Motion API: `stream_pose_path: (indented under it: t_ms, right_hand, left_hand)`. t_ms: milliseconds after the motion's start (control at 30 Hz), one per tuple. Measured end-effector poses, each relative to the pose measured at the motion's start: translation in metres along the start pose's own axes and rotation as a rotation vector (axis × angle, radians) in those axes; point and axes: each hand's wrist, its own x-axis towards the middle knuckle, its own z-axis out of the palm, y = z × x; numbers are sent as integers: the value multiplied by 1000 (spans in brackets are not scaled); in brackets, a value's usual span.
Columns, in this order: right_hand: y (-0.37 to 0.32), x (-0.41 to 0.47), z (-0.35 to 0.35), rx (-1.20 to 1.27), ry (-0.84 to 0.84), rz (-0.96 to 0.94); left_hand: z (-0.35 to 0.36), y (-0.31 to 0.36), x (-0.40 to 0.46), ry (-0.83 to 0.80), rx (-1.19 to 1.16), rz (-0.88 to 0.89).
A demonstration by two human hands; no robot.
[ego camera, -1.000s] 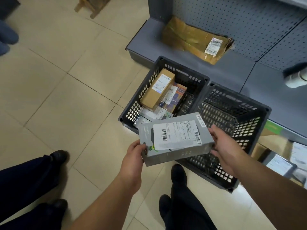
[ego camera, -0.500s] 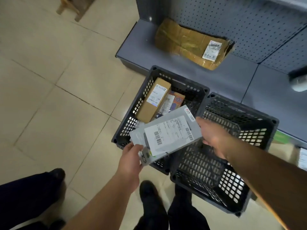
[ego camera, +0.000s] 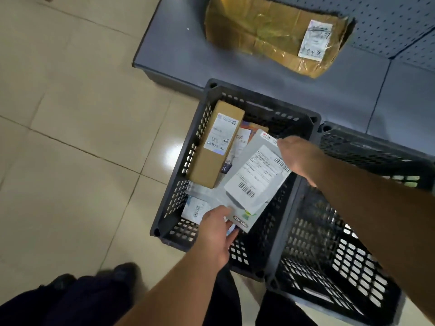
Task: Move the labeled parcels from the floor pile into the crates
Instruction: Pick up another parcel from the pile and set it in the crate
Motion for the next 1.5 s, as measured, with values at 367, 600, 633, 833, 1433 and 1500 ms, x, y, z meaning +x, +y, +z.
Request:
stream_pose_path:
  t_ms: [367, 600, 633, 833, 1433, 1500]
  right_hand:
    - [-1, 99, 41, -50, 1, 128]
    - [-18, 135, 58, 158, 70, 87]
    - [-20, 139, 61, 199, 82, 78]
    - [-10, 128, 77, 595, 227, 203]
    - [-1, 28, 84, 492, 32, 247]
    - [7, -4, 81, 612, 35, 208]
  left_hand:
    - [38, 10, 99, -43, -111, -106]
    - [55, 29, 134, -34, -158, -112]
    - [58, 30, 137, -31, -168, -115]
    - [74, 35, 142, -54, -287, -94]
    - [19, 28, 66, -21, 187, -24]
    - [13, 28, 44, -56, 320, 51]
